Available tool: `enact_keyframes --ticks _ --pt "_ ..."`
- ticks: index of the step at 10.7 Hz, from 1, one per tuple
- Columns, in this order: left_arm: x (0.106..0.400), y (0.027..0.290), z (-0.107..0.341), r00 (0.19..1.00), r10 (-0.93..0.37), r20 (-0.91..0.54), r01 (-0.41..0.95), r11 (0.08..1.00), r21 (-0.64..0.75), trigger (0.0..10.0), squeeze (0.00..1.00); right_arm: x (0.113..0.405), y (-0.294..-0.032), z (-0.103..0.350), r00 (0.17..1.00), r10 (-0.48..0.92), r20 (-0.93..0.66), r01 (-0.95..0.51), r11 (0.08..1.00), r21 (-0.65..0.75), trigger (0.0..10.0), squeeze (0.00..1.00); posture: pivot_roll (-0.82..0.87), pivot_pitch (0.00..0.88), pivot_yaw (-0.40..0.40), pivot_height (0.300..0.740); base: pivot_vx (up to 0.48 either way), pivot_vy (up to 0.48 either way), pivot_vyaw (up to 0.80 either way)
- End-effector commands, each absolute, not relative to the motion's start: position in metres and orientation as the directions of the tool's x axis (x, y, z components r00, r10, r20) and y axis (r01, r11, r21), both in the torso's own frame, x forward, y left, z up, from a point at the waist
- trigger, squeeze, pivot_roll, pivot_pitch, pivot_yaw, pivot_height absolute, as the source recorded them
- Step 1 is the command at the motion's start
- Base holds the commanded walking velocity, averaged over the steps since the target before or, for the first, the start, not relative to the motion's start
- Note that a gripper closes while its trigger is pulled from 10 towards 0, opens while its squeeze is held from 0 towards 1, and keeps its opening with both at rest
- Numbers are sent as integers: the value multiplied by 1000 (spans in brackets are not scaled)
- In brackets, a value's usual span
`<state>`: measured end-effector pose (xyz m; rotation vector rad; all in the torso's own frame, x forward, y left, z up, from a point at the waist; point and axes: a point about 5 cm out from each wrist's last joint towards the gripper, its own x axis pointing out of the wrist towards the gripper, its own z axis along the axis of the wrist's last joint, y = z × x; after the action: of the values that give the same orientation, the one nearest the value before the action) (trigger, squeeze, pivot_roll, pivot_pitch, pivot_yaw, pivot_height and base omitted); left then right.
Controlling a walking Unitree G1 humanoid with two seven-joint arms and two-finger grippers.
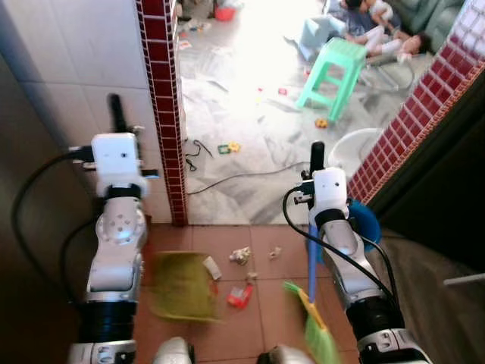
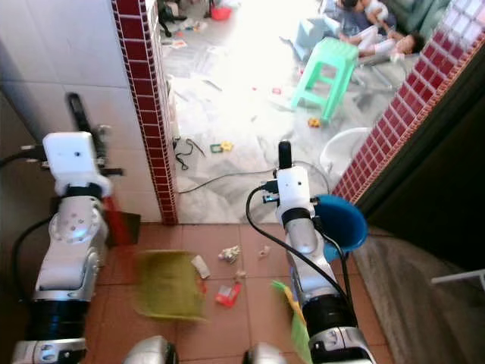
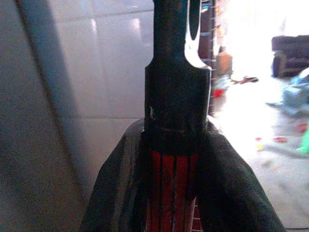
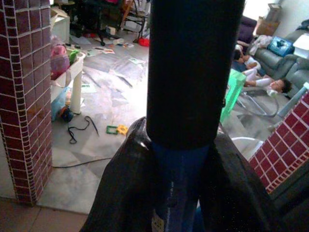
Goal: Sweep floor
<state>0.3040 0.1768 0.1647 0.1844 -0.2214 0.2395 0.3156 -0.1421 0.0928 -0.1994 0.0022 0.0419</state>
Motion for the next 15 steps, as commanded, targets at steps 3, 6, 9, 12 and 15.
enact_keyframes --ticks 3,6,9,12,15 --pt "308 183 166 923 230 307 -297 935 195 10000 0 317 -149 102 999 19 36 -10 974 -227 10000 0 1 40 -52 740 0 0 0" --pt "320 182 139 925 268 270 -326 924 198 10000 0 317 -150 103 999 16 35 -7 973 -232 10000 0 -14 50 -53 740 0 0 0" --pt "331 169 126 913 267 310 -356 890 283 10000 0 316 -153 105 999 9 38 -1 980 -200 10000 0 -41 53 -46 740 0 0 0" --pt "339 153 107 920 320 227 -370 902 224 10000 0 322 -155 115 998 -23 52 30 990 -139 10000 0 -59 51 -46 740 0 0 0" --pt "340 128 88 969 220 111 -237 954 186 10000 0 329 -163 119 995 -83 46 88 988 -124 10000 0 -67 46 -46 740 0 0 0"
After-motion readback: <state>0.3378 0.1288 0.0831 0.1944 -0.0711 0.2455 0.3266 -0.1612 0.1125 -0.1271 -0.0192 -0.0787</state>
